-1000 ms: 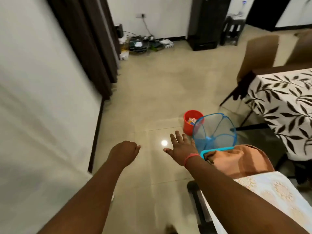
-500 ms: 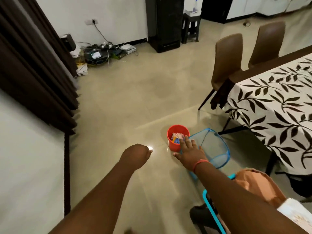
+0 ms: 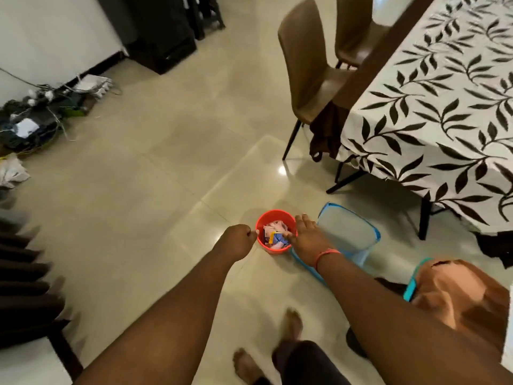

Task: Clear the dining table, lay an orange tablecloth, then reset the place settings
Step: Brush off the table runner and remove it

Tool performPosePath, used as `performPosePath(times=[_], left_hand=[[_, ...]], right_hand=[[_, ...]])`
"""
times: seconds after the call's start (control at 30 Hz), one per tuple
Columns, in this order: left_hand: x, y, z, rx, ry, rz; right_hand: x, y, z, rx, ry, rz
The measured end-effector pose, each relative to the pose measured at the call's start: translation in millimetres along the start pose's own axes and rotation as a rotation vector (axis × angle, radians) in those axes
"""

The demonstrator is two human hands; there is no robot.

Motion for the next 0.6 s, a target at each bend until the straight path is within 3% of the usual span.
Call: performPosePath(times=[0.13, 0.3, 0.6], left_hand=[[26.5, -72.5, -6.1, -0.005, -0.037, 0.136], [59.7, -161.7, -2.5, -0.028, -0.074, 0.198], [182.7, -313.4, 44.8, -0.059, -0.069, 0.368]], right_hand=[[12.9, -56.6, -14.8, 0.038, -0.135, 0.045], [42.4, -134.0, -34.0, 0.157, -0.438, 0.096], [156.5, -254.0, -91.0, 0.556, -0.802, 0.112]])
Point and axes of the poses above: each hand's wrist, its own y-axis away from the middle knuckle, its own x-axis out of the palm, z = x × y, the point moved 6 cm from there along -y, towards the middle knuckle, and after that the axes turned 4 degrees about y, right-handed, at the moved point
